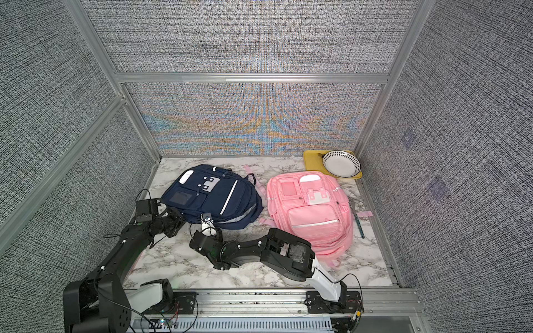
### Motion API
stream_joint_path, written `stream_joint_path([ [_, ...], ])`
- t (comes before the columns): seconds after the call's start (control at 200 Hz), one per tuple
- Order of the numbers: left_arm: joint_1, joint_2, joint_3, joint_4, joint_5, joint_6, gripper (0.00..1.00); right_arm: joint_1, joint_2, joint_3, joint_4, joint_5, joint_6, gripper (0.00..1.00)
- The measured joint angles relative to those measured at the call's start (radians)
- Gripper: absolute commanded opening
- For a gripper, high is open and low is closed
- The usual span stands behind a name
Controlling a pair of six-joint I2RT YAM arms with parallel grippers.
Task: Zip up the backpack
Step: Zip the zipper on the backpack.
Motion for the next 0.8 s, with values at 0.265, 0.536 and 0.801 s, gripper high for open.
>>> stream_joint_path([
  [0.265, 0.000, -0.004, -0.006, 0.024, -0.002, 0.000, 0.00, -0.038, 0.047, 0.079, -0.031, -0.063, -0.024, 0.32],
  [0.536, -0.004, -0.002, -0.007, 0.024, 0.015, -0.002, 0.00, -0.078, 0.006, -0.001, -0.012, -0.137, -0.046, 0.00],
  [0.801, -0.004, 0.010, -0.010, 0.000, 0.040, 0.000, 0.00, -0.097, -0.057, -0.141, 0.099, -0.246, -0.088, 0.00],
])
